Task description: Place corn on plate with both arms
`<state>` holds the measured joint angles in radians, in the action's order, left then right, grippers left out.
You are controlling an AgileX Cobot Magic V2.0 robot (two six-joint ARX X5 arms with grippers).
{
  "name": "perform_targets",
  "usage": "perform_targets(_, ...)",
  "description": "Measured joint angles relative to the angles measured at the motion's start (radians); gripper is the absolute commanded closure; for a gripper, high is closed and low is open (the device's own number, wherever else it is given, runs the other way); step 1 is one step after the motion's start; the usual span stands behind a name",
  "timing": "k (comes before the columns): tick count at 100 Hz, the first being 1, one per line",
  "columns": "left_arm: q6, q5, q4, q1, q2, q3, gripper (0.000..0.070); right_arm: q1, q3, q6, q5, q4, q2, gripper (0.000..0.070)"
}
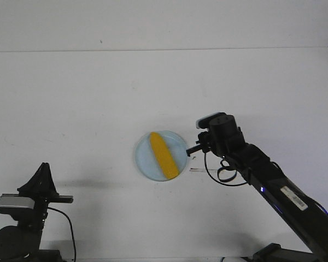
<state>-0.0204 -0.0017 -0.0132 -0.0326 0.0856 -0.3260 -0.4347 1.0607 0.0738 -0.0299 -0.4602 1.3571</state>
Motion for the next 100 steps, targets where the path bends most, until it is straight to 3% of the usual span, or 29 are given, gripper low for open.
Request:
perform_targets(34, 0.0, 0.0, 0.0, 0.0, 0.0, 0.0, 0.0699, 0.281, -0.292, -0.014, -0.006, 0.116, -0.339, 0.07)
perform_targets(64, 0.0, 0.0, 0.0, 0.0, 0.0, 0.0, 0.0699, 0.414, -0.568, -0.053, 0.0, 0.444, -0.655, 0.0696)
perform_targets(100, 0.0, 0.0, 0.0, 0.0, 0.0, 0.0, 0.0699, 0.414, -0.646, -0.123, 0.003, 0.371, -0.918, 0.0696)
